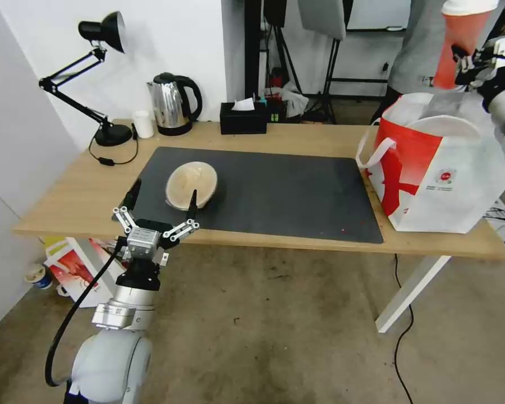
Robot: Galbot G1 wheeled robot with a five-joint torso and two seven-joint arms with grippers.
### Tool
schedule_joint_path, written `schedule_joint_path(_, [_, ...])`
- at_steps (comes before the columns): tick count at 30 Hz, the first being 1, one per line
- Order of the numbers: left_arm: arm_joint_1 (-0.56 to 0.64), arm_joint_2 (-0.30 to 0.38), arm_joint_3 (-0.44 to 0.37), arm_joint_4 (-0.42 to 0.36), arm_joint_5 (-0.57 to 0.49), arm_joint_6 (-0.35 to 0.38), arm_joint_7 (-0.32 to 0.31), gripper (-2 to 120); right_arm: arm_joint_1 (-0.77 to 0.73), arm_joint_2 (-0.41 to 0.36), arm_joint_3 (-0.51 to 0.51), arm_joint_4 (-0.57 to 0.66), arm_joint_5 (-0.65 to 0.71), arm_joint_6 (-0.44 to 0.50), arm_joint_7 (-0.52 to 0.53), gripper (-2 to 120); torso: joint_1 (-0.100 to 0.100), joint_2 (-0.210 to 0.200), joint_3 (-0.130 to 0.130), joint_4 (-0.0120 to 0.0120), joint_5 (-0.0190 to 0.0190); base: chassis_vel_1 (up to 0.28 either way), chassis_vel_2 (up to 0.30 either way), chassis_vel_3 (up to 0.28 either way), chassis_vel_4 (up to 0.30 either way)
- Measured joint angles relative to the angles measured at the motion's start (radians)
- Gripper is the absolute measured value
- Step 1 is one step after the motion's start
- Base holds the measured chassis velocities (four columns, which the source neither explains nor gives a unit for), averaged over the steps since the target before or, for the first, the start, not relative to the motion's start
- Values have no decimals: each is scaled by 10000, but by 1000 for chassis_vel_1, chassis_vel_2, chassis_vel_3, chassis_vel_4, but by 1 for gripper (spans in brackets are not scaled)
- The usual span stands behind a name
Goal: Pick up the trash from the table and place it into the takeout bag.
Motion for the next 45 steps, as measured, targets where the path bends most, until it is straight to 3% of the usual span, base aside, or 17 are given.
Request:
schedule_joint_path(8, [-19, 1, 28, 93, 46, 12, 3, 100, -547, -56, 362, -197, -631, -409, 373, 4, -1, 0, -1, 2, 0, 0, 0, 0, 0])
schedule_joint_path(34, [-53, 29, 6, 62, 8, 54, 3, 100, -1213, -226, 624, 463, -820, -1275, 658, 97, 0, 0, -1, 2, 0, 0, 0, 0, 0])
schedule_joint_path(45, [-21, 46, -33, 3, 4, 55, 11, 100, -1621, -250, 820, 686, -786, -1326, 760, 100, -1, 0, -1, 2, 0, 0, 0, 0, 0])
